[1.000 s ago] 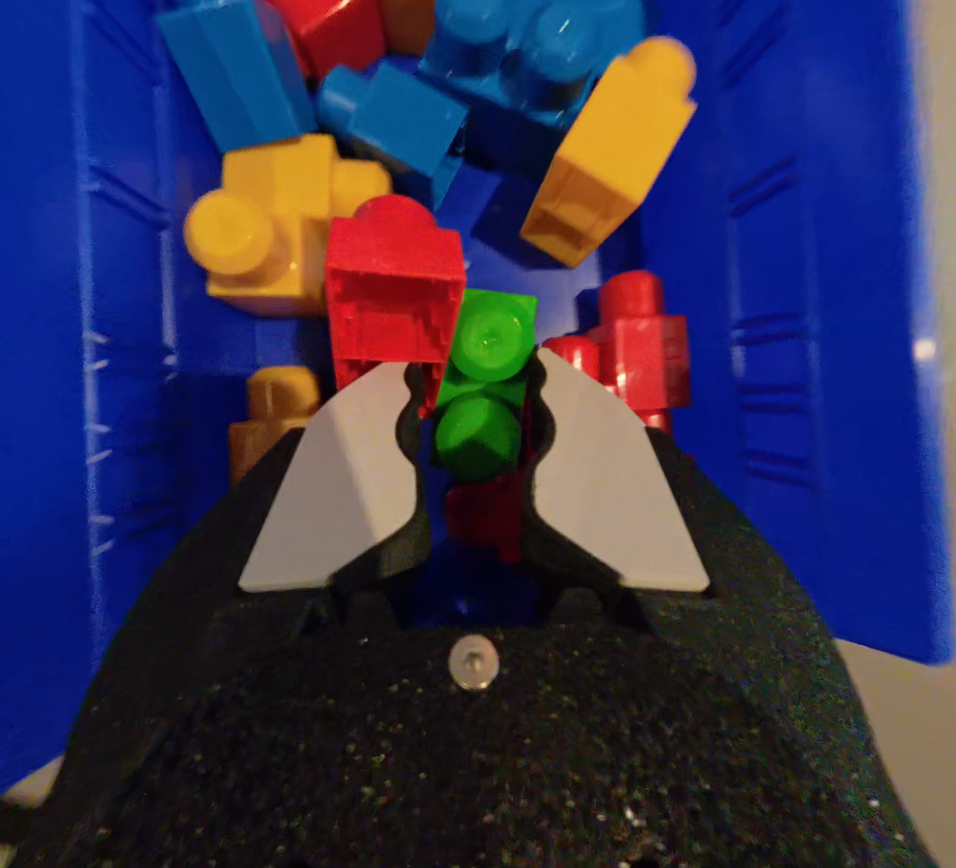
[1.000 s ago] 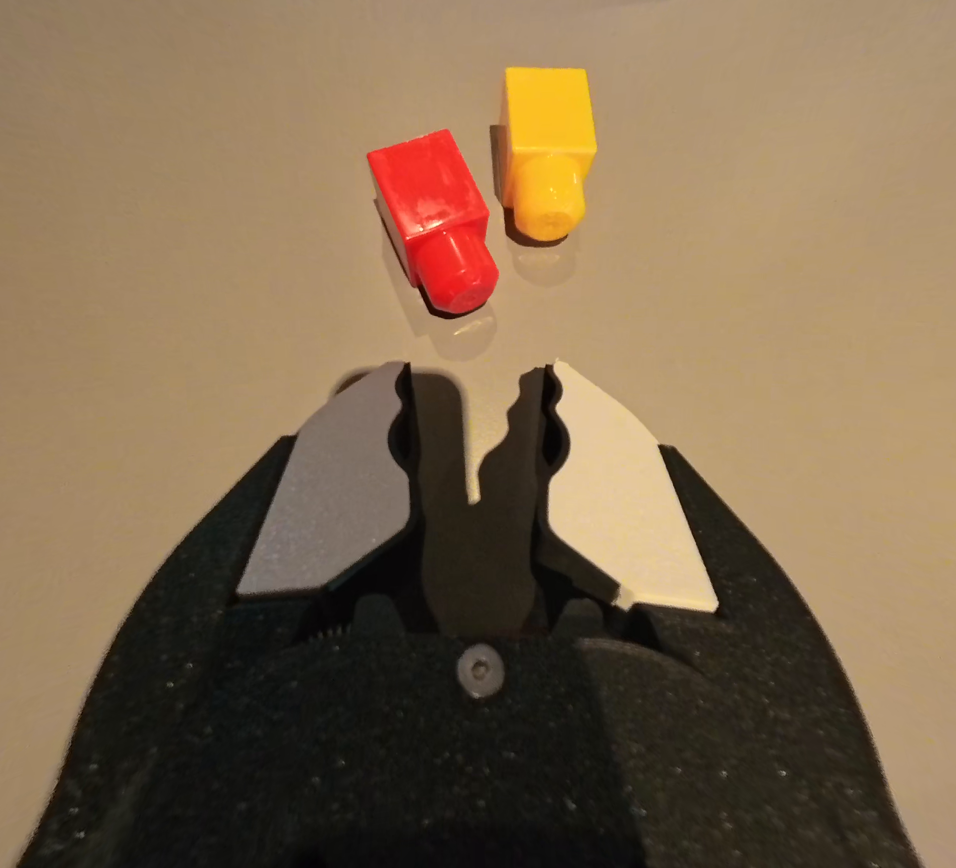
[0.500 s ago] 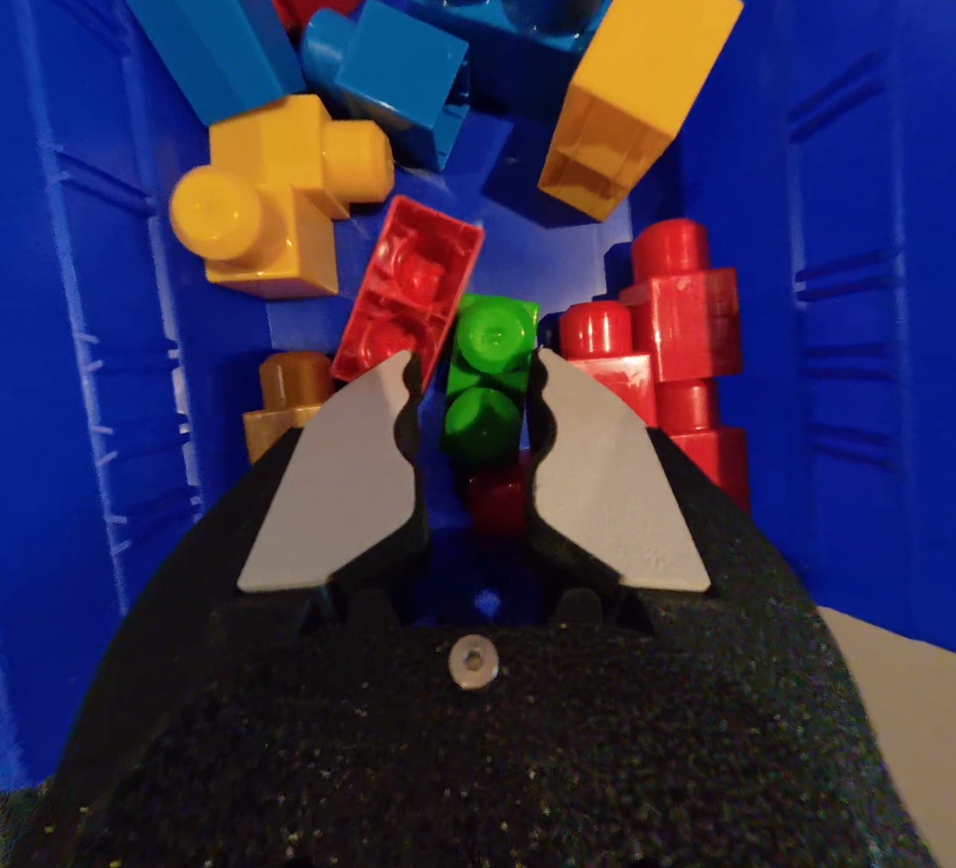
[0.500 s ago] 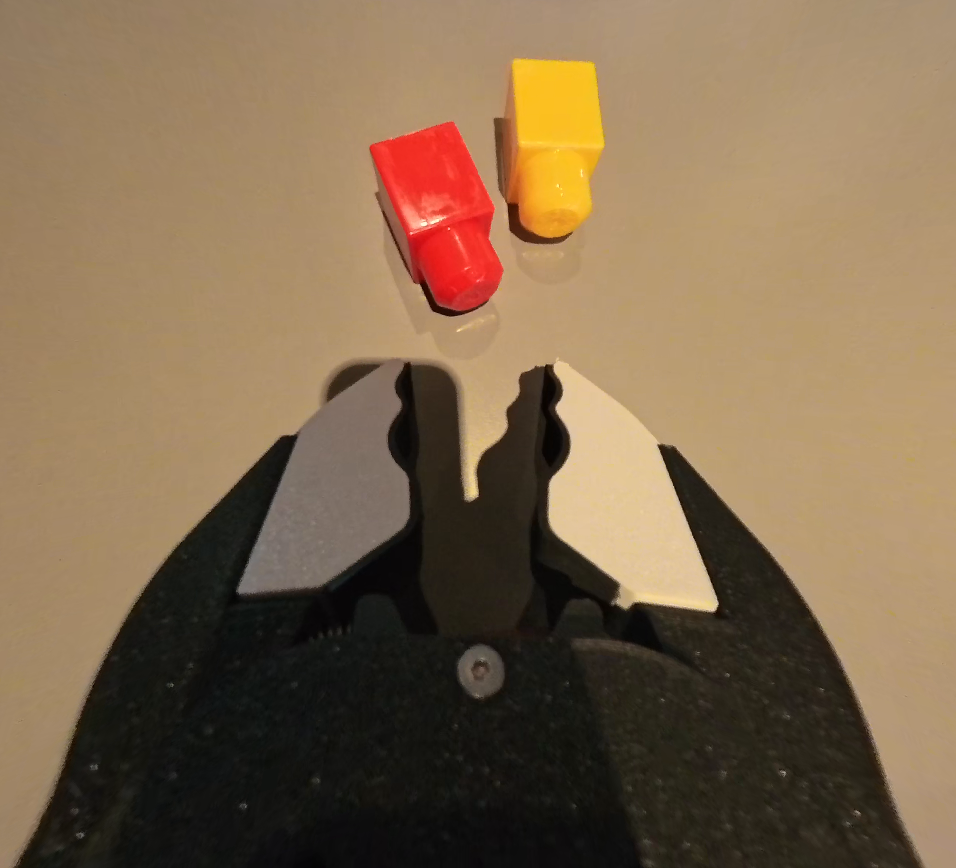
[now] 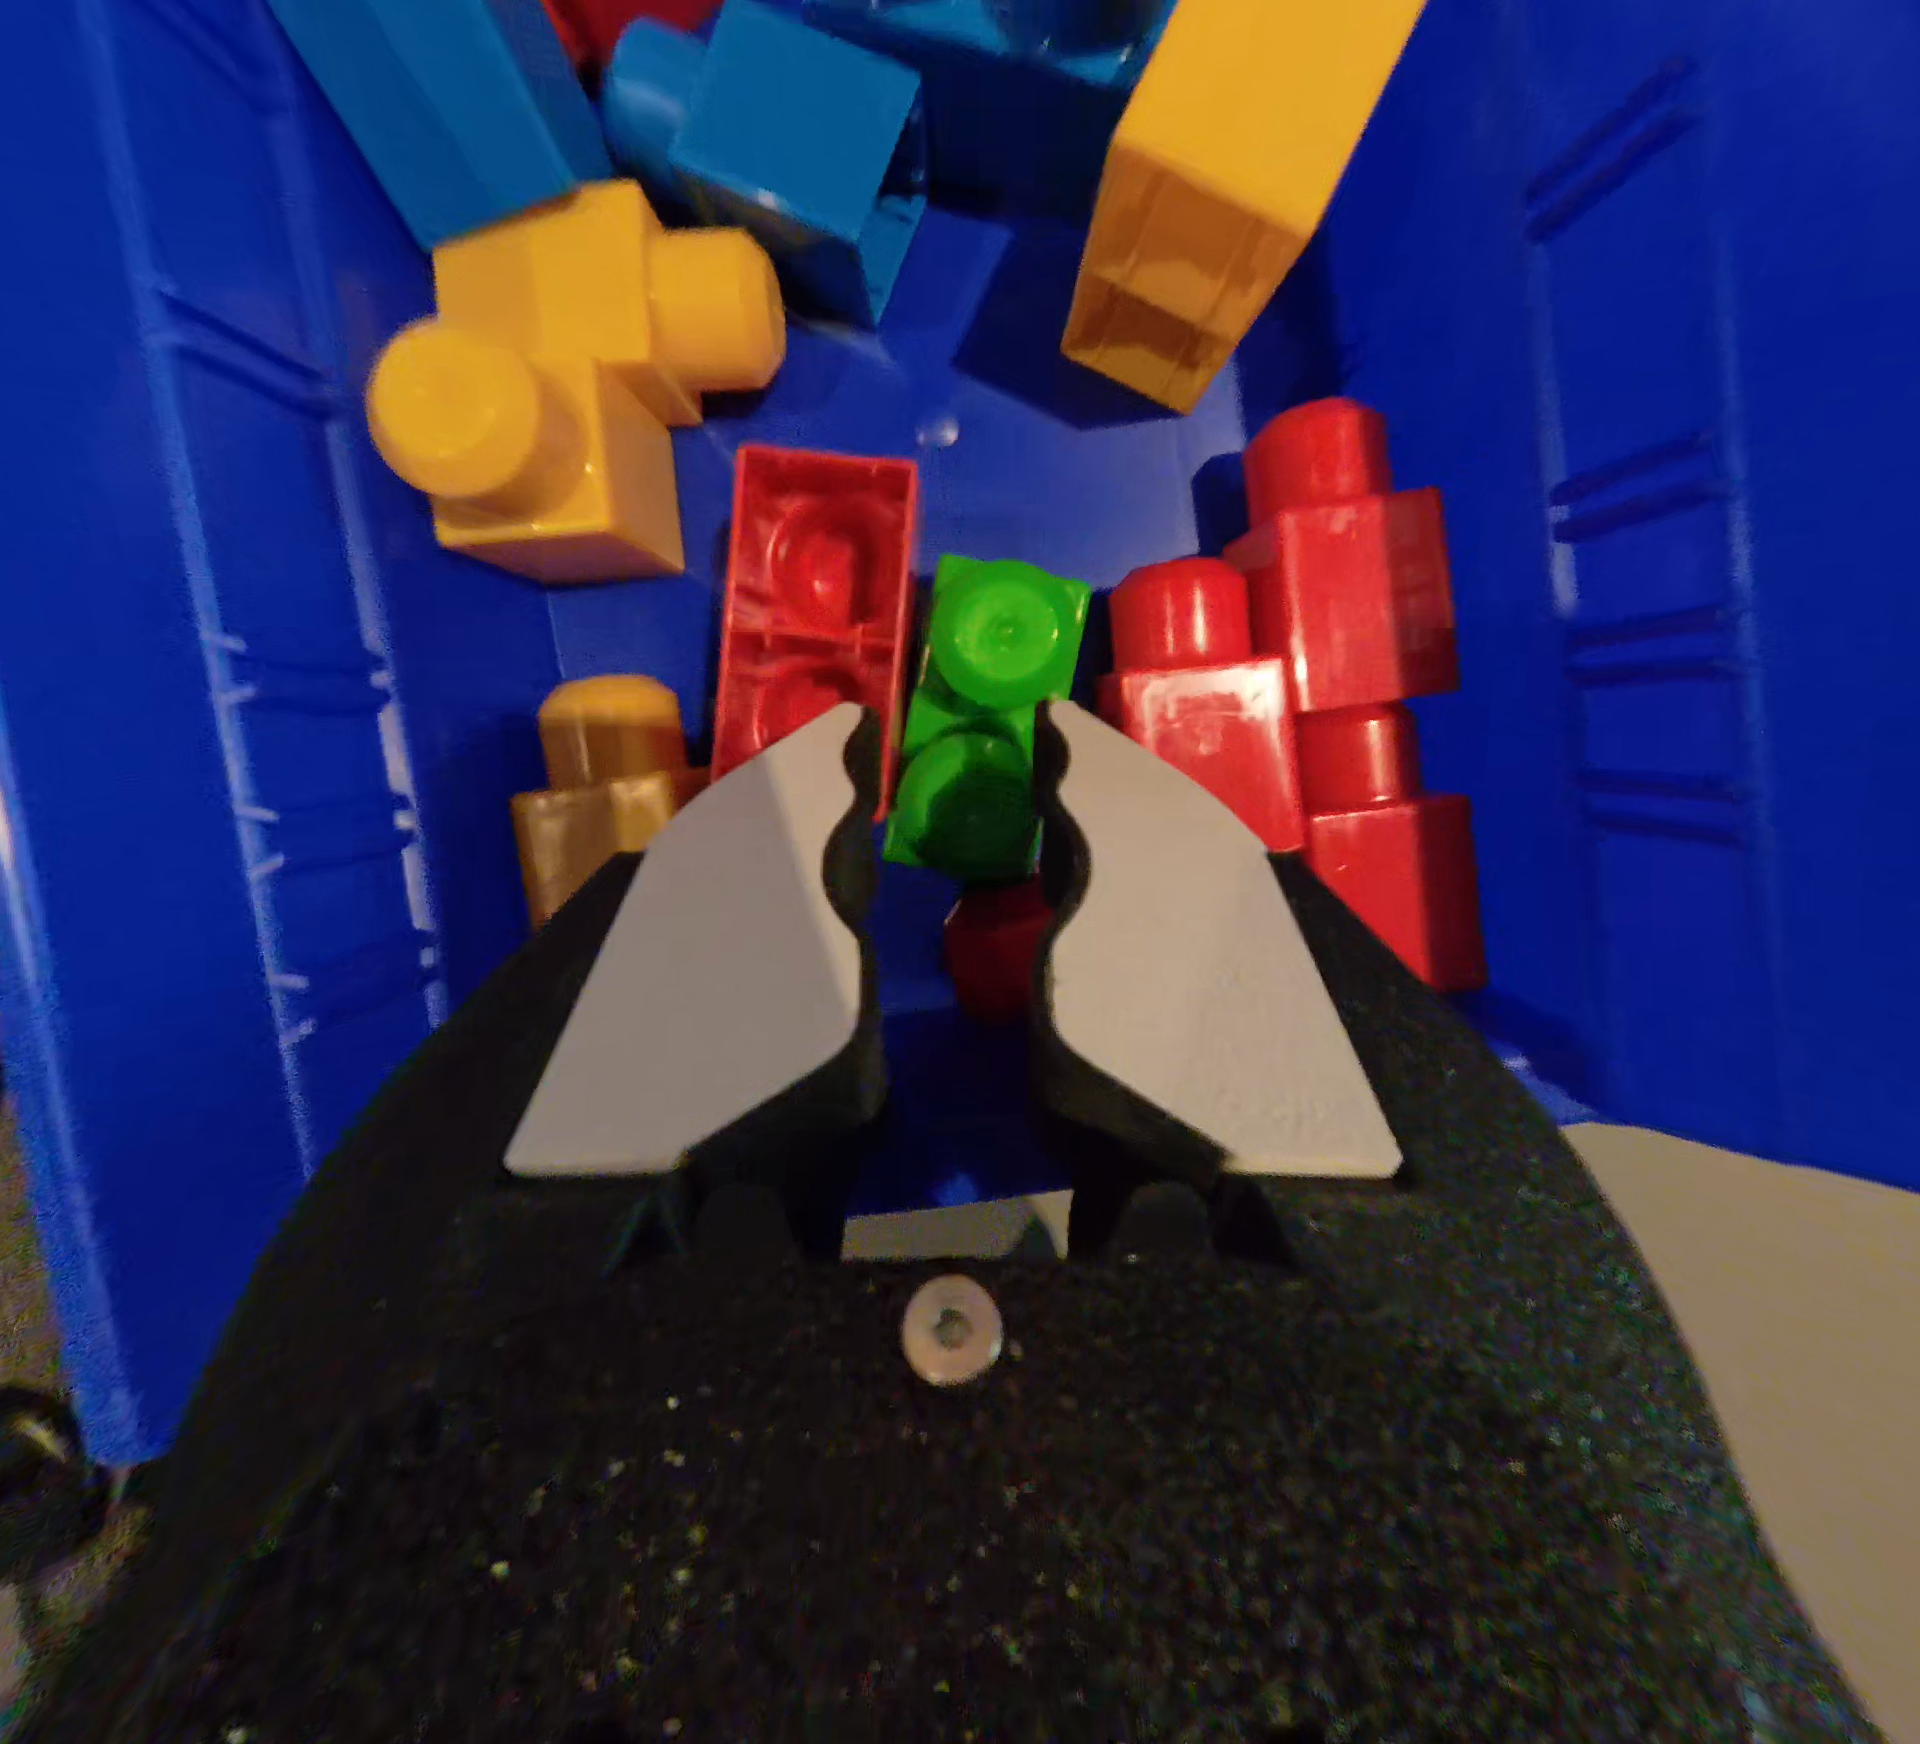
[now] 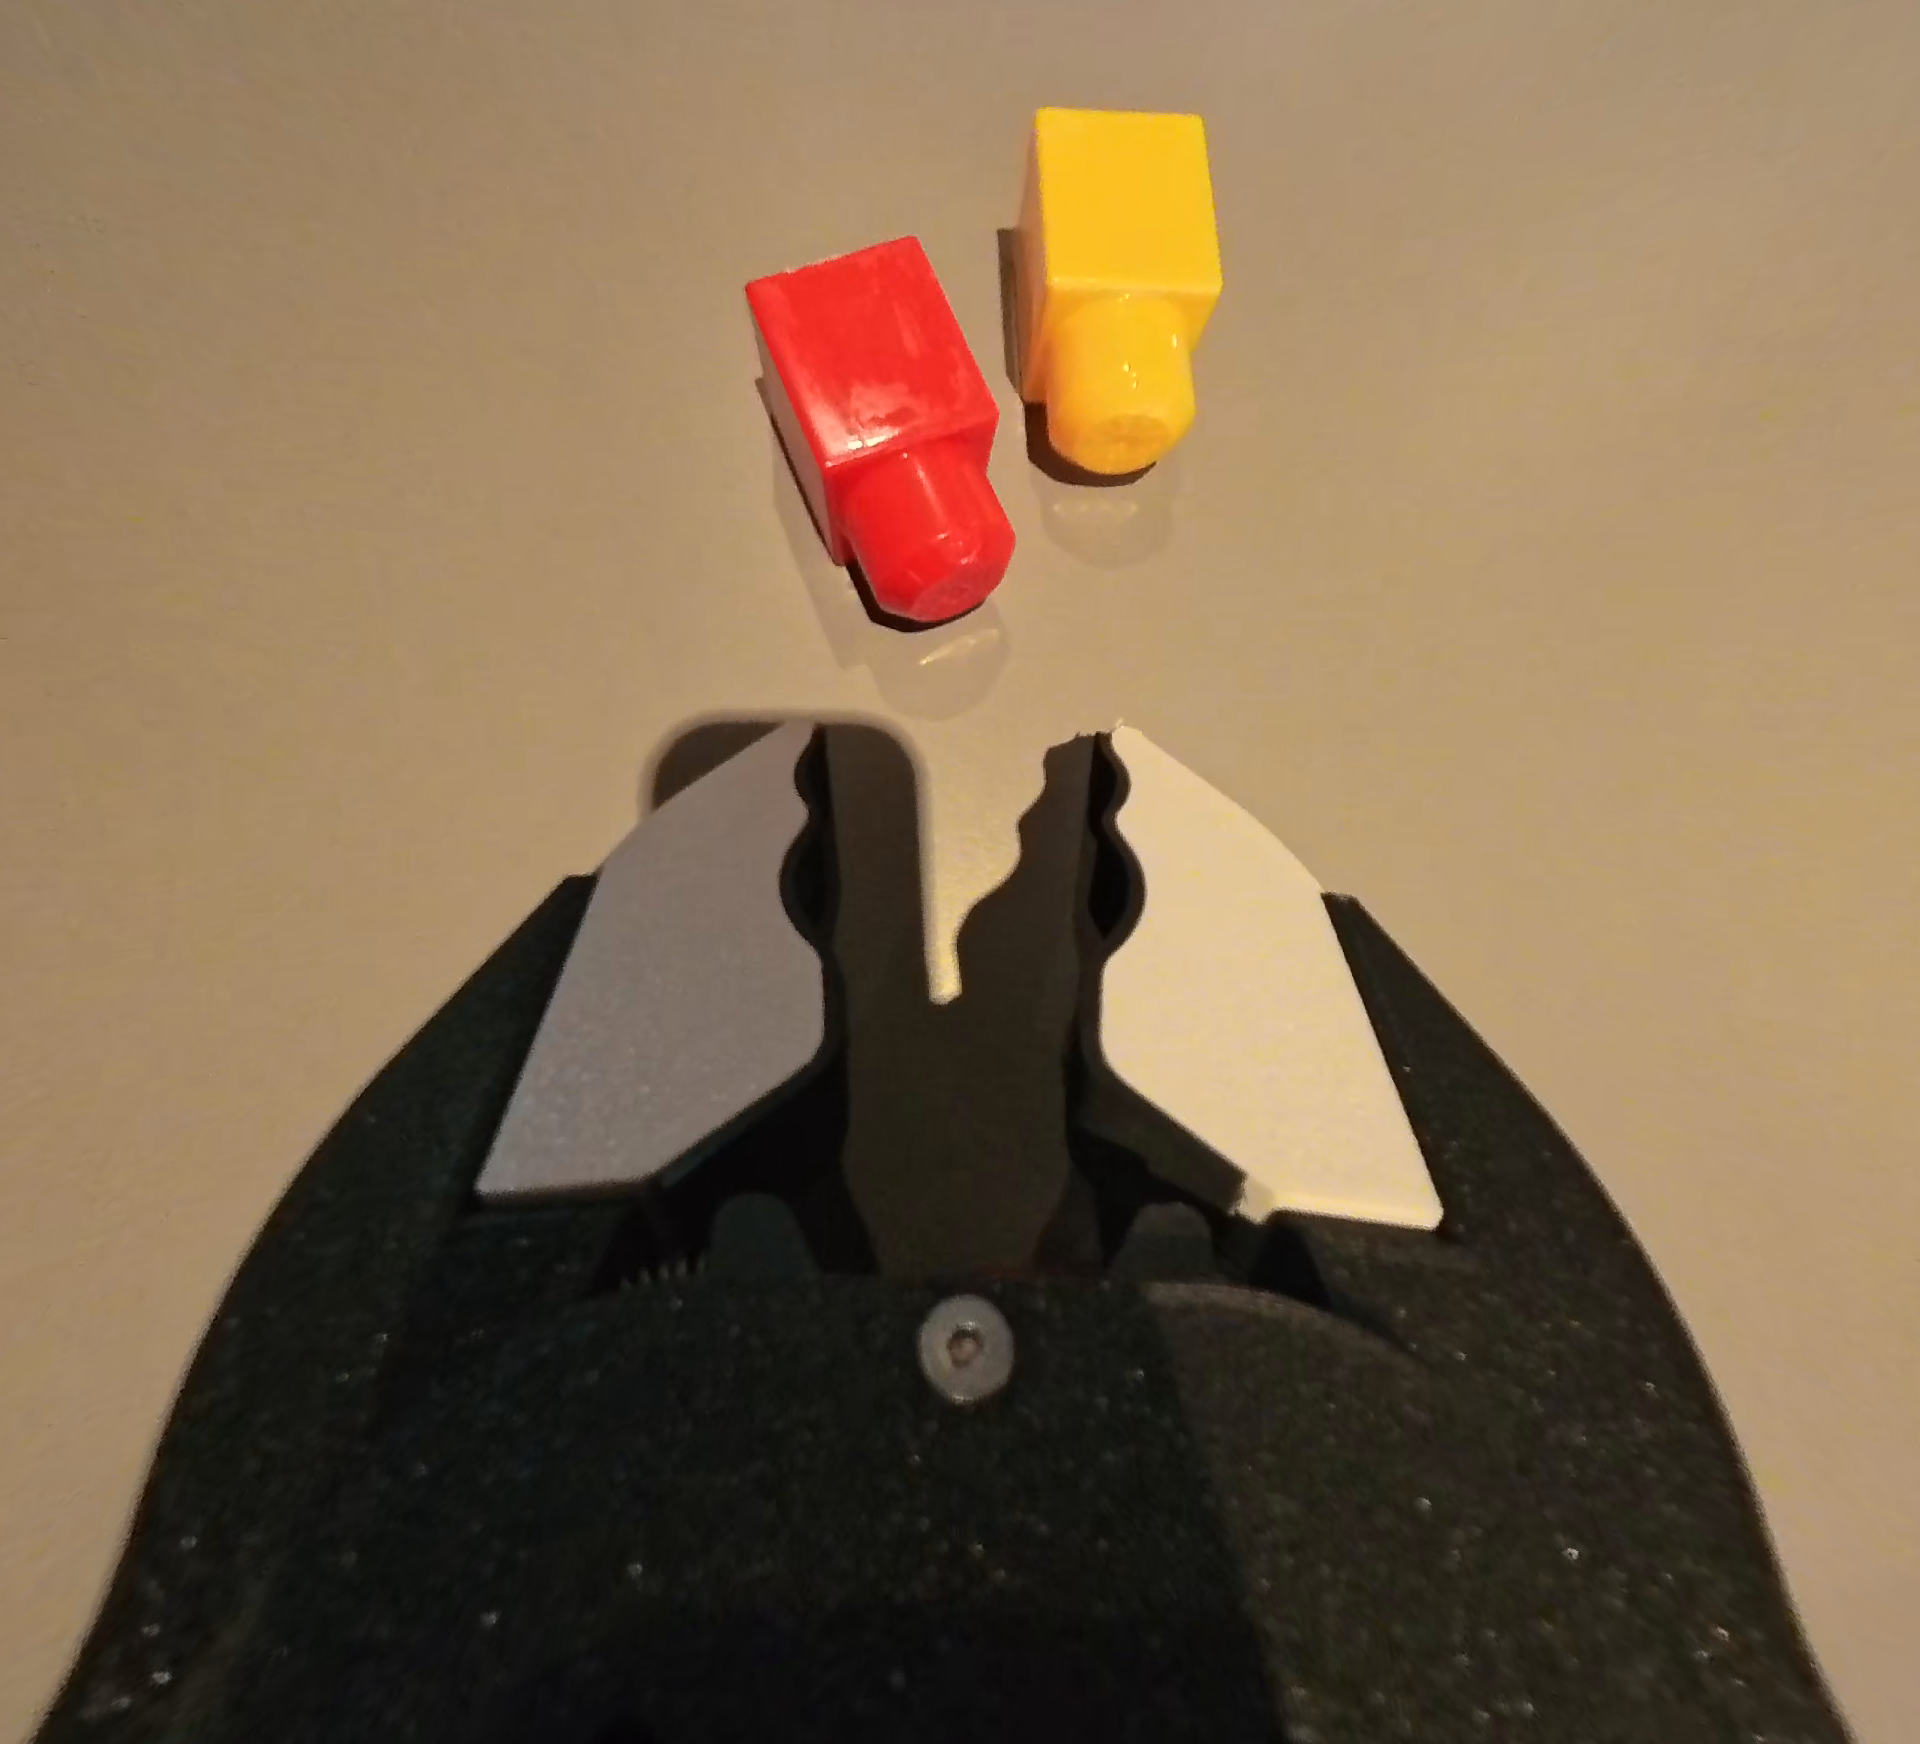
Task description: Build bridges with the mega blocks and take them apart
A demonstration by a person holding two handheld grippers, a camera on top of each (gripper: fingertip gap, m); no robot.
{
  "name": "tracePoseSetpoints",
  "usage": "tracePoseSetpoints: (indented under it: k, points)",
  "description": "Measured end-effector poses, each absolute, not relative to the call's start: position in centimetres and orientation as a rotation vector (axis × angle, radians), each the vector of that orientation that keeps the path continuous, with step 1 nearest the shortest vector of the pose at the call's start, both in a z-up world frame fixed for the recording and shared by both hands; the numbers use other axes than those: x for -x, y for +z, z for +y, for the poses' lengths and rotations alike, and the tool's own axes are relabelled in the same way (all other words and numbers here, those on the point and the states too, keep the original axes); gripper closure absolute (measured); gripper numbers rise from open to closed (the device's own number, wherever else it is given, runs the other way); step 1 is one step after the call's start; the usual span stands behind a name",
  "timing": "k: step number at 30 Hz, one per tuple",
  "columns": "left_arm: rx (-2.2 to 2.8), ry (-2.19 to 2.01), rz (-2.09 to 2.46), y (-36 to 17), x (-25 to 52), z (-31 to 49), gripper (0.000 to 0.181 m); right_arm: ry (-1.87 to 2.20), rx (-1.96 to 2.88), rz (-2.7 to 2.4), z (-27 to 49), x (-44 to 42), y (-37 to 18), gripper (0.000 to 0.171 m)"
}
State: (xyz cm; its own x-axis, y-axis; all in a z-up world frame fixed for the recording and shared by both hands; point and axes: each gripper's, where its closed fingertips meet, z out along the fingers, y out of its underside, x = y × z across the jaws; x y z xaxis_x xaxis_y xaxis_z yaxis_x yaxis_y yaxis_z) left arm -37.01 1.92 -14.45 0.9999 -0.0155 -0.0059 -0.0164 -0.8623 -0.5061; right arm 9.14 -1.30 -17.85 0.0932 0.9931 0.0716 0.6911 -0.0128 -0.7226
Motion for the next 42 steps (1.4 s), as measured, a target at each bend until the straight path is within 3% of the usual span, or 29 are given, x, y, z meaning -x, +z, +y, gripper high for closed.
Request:
tracePoseSetpoints:
  k: [20, 26, 33, 42]
  points:
    - [2.618, 0.167, 0.258, -15.9, 36.8, 4.1, 0.154, 0.619, 1.753, -1.669, -1.4, -9.1, -17.9, 0.123]
    - [2.303, 0.174, 0.294, -10.3, 34.8, 6.2, 0.154, 0.622, 1.747, -1.666, -1.4, -9.1, -17.8, 0.122]
    - [1.88, -0.017, 0.702, -1.9, 21.5, 5.9, 0.154, 0.717, 1.761, -1.599, -1.0, -9.1, -17.0, 0.123]
    - [1.953, -0.461, 1.412, -6.2, -2.7, 1.3, 0.154, 0.803, 1.708, -1.351, 1.6, -10.0, -14.2, 0.124]
